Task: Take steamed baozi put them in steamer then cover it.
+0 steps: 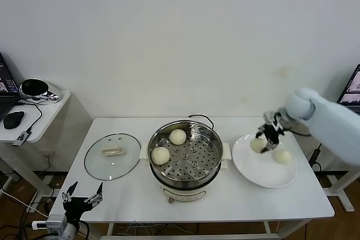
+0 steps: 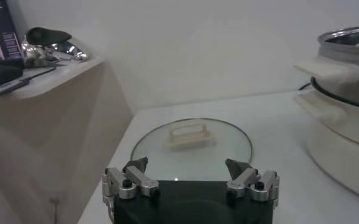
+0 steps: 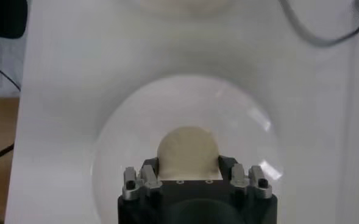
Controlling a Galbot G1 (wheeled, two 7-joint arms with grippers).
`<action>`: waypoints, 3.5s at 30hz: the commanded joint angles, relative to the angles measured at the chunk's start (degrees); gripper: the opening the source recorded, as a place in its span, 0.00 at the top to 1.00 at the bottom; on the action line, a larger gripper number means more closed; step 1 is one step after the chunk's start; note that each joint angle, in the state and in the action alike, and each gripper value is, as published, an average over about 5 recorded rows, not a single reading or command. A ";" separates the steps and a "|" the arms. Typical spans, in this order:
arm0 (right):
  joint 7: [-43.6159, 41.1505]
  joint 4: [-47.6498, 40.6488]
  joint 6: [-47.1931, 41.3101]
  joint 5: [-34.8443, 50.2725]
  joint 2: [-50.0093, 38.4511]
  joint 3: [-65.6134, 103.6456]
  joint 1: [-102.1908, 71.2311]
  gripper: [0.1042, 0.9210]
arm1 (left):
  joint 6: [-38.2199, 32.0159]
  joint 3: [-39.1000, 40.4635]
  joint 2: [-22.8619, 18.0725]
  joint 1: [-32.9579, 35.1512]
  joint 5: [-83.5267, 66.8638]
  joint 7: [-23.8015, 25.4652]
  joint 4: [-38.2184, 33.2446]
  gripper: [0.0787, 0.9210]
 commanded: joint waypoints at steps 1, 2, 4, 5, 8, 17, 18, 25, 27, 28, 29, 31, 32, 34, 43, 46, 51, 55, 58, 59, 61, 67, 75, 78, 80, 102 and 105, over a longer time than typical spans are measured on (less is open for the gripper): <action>-4.44 0.68 10.46 9.44 9.75 -9.51 16.74 0.39 | -0.21 -0.26 -0.12 -0.28 -0.30 -0.44 -0.17 0.12; -4.40 0.72 12.23 9.29 10.79 -9.74 16.98 0.39 | -0.25 -0.32 -0.16 -0.23 -0.42 -0.42 -0.29 0.12; -3.96 1.01 16.67 8.78 12.56 -9.80 16.84 0.39 | -0.31 -0.42 -0.23 -0.13 -0.59 -0.41 -0.43 0.12; -3.37 1.39 19.44 8.26 13.40 -9.74 16.51 0.39 | -0.32 -0.48 -0.27 -0.10 -0.65 -0.42 -0.44 0.12; -0.85 2.98 27.38 5.74 15.98 -9.67 14.75 0.39 | -0.30 -0.67 -0.56 -0.07 -0.64 -0.48 -0.57 0.12; 6.12 5.69 39.08 -7.08 22.18 -10.97 10.49 0.39 | -0.35 -0.83 -1.83 0.92 -0.51 -0.60 -1.97 0.12; 6.72 6.15 40.08 -8.79 22.57 -11.12 10.28 0.39 | -0.37 -0.86 -1.95 1.05 -0.55 -0.61 -2.20 0.12; 10.24 10.48 45.02 -21.26 23.60 -14.07 8.96 0.38 | -0.30 -0.98 -2.11 1.44 -0.83 -0.59 -3.20 0.12; 11.41 11.01 45.41 -22.76 23.82 -14.93 8.51 0.38 | -0.26 -1.02 -1.96 1.55 -1.00 -0.53 -3.53 0.12; 11.80 11.15 45.50 -23.21 23.93 -15.19 8.28 0.38 | -0.24 -1.06 -1.92 1.56 -1.11 -0.52 -3.62 0.12; 12.02 11.28 45.62 -23.45 24.05 -15.34 8.07 0.38 | -0.22 -1.12 -1.90 1.55 -1.19 -0.51 -3.68 0.12; 11.90 11.58 45.88 -23.21 24.21 -15.41 7.82 0.38 | -0.19 -1.24 -1.91 1.57 -1.31 -0.54 -3.73 0.12; 11.66 11.88 45.92 -22.50 24.24 -15.58 7.84 0.38 | -0.18 -1.29 -1.90 1.62 -1.38 -0.55 -3.78 0.12; 11.34 12.59 45.63 -20.76 24.18 -16.19 8.17 0.38 | -0.18 -1.36 -1.87 1.78 -1.50 -0.57 -3.88 0.12; 10.47 13.91 45.37 -18.22 24.19 -17.56 8.70 0.38 | -0.19 -1.34 -2.00 1.88 -1.54 -0.72 -3.81 0.12; 9.72 15.11 44.82 -16.62 24.02 -18.33 9.19 0.38 | -0.16 -1.37 -2.08 1.83 -1.54 -0.77 -3.80 0.12; 9.49 16.30 43.86 -14.26 23.82 -19.81 9.32 0.38 | -0.16 -1.31 -2.20 1.80 -1.62 -0.75 -3.89 0.12; 9.47 16.41 43.22 -12.91 23.76 -20.84 8.95 0.38 | -0.18 -1.25 -2.20 1.80 -1.64 -0.76 -3.86 0.12; 9.52 16.48 42.82 -12.70 23.76 -21.01 8.56 0.37 | -0.18 -1.26 -2.17 1.78 -1.64 -0.77 -3.69 0.12; 9.56 16.49 42.63 -12.66 23.75 -21.02 8.45 0.37 | -0.18 -1.25 -2.16 1.74 -1.61 -0.79 -3.54 0.12; 10.27 16.41 42.52 -12.57 23.67 -21.14 8.41 0.37 | -0.17 -1.17 -2.14 1.66 -1.50 -0.85 -3.17 0.12; 11.26 15.67 41.33 -11.65 22.66 -20.86 8.83 0.26 | -0.14 -0.97 -2.18 1.52 -1.36 -0.90 -2.78 0.12; 9.34 15.43 37.26 -2.55 14.89 -14.05 14.10 0.12 | -0.09 -1.01 -1.92 1.33 -1.27 -0.79 -2.35 0.12; 7.14 15.05 31.84 1.71 10.24 -11.97 17.33 0.12 | -0.02 -0.85 -1.82 1.07 -1.24 -0.58 -2.30 0.12; 6.92 14.80 25.73 5.54 6.64 -12.15 19.21 0.12 | 0.00 -0.68 -1.62 1.01 -1.27 -0.44 -2.27 0.12; 10.24 -3.52 0.26 -4.65 -13.47 5.57 -7.81 0.12 | 1.28 0.49 -1.24 2.72 -2.68 0.69 -2.91 0.12; 11.15 -8.16 4.62 -9.54 -11.26 9.05 -12.67 0.12 | 1.27 0.33 -1.41 3.08 -2.34 0.70 -2.84 0.12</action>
